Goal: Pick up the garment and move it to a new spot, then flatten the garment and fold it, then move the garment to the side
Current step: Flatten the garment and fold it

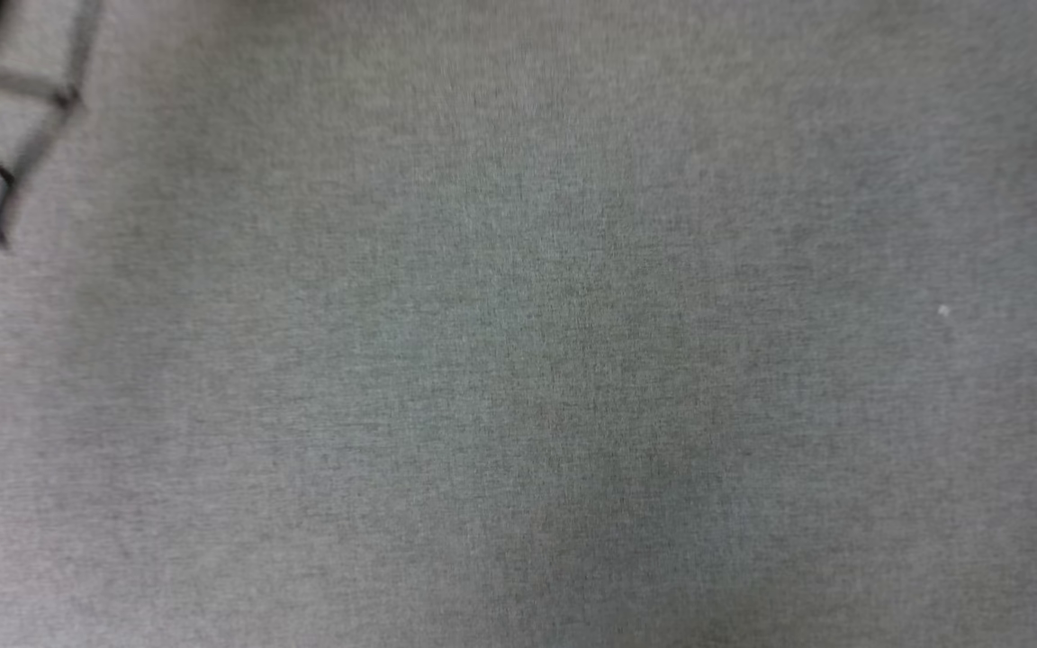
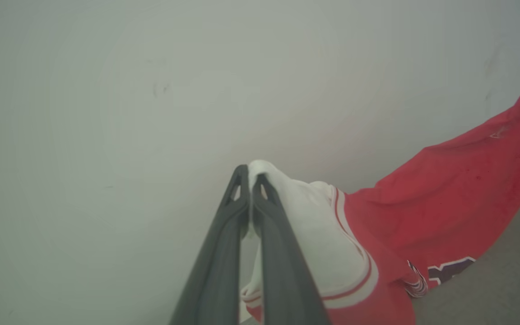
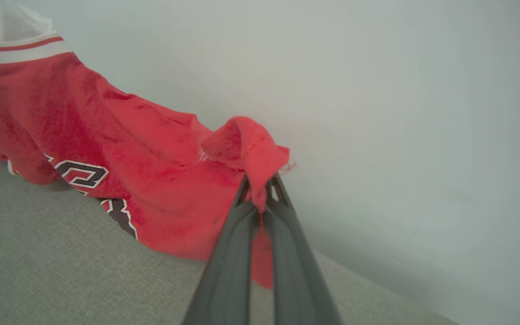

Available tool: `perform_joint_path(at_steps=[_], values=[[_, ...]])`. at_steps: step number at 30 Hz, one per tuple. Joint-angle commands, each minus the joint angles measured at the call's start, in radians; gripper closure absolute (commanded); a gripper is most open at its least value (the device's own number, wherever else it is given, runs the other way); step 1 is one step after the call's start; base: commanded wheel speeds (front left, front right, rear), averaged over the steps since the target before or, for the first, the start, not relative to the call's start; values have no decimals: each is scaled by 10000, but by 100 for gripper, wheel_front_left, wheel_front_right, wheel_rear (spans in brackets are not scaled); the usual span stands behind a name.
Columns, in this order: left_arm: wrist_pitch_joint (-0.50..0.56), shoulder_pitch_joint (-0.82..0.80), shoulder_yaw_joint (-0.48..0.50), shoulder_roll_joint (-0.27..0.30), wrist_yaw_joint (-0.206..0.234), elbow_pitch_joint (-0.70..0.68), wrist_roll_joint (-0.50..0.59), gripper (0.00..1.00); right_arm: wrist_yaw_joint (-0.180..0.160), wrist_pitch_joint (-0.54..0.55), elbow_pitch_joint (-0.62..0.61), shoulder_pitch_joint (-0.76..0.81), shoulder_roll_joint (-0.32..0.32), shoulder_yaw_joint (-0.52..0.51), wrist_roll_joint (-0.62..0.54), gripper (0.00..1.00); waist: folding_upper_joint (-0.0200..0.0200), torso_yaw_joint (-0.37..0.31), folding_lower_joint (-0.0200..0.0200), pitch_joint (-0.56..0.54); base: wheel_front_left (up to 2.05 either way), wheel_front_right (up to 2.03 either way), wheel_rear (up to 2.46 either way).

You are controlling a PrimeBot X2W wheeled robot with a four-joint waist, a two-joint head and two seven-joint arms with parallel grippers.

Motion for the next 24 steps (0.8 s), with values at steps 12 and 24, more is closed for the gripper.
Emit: perform_joint_path(at_steps=[12, 24], values=[[105, 5803, -895, 821, 1434, -3171, -434, 100, -7, -605, -1151, 3915, -1258, 1603, 1554, 100, 0, 155, 0, -2455, 0, 0, 0], [617, 10590, -1762, 2056, 3203, -6012, -1232, 100, -7, -1014, -2246, 7474, -2385, 2109, 2539, 100, 0, 202, 0, -4249, 0, 0, 0]])
